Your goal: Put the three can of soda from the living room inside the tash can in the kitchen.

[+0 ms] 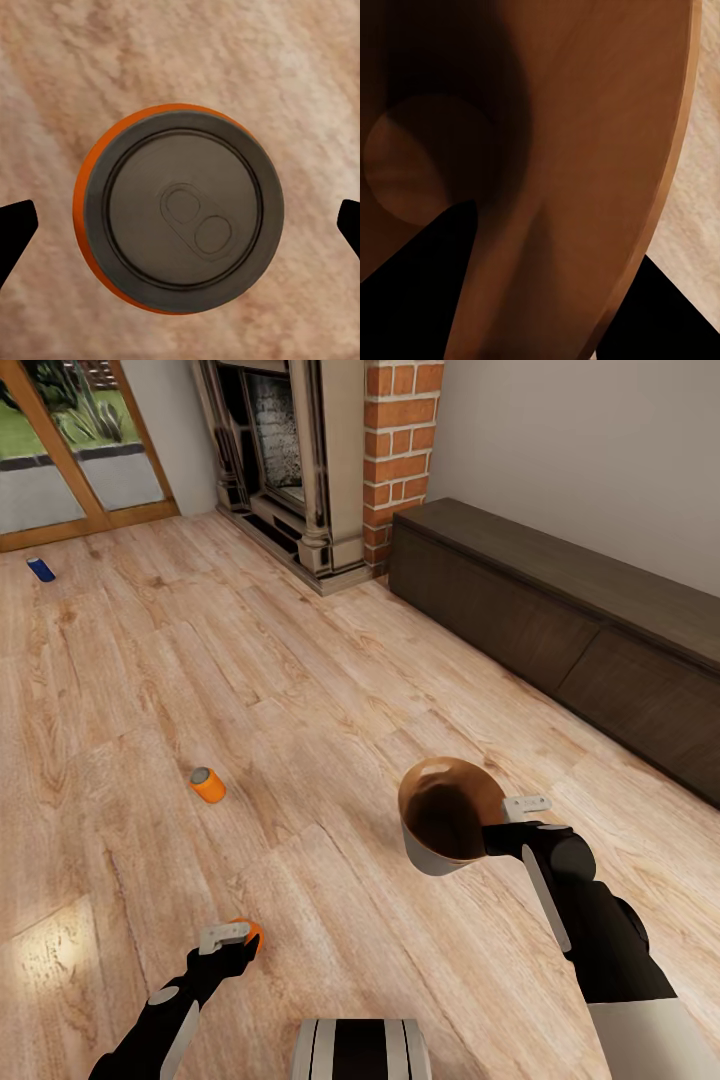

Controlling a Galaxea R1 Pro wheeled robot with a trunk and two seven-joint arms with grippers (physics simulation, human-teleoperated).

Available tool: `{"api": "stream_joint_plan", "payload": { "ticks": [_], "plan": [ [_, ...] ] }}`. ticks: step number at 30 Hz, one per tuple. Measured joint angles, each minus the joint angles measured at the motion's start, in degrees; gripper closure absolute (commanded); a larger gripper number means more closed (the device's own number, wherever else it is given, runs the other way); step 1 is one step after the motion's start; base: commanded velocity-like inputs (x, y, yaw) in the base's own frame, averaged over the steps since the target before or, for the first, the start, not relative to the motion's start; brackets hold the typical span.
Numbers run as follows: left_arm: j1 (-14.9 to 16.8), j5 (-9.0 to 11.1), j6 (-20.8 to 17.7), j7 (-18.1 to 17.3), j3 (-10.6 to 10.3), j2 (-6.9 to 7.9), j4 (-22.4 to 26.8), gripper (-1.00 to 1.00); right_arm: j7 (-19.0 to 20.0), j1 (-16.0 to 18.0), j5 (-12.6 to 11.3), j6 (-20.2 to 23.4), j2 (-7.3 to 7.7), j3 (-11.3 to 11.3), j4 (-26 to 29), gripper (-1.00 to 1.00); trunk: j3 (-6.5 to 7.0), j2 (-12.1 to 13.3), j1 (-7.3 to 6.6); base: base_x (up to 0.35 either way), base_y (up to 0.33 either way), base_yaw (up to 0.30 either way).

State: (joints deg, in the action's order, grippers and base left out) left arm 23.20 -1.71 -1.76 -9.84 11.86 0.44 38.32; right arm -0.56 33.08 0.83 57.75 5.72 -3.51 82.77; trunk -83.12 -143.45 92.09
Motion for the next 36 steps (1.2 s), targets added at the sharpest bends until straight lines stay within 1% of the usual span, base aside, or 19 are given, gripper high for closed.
{"api": "stream_joint_plan", "payload": {
  "ticks": [7,8,36],
  "plan": [
    [0.00,-0.03,0.00,0.00,0.00,0.00,0.00,-1.00,0.01,-0.05,0.00,-0.03,0.00,-0.01,0.00,1.00,0.00,0.00,0.00,0.000,0.000,0.000],
    [0.00,-0.04,0.00,0.00,0.00,0.00,0.00,1.00,0.02,-0.04,0.00,-0.05,0.00,-0.01,0.00,1.00,0.00,0.00,0.00,0.000,0.000,0.000],
    [0.00,-0.03,-0.01,0.00,-0.15,-0.07,0.25,1.00,0.01,-0.03,0.00,-0.02,0.00,-0.01,0.00,1.00,0.00,0.00,0.00,0.000,0.000,0.000]
  ]
}}
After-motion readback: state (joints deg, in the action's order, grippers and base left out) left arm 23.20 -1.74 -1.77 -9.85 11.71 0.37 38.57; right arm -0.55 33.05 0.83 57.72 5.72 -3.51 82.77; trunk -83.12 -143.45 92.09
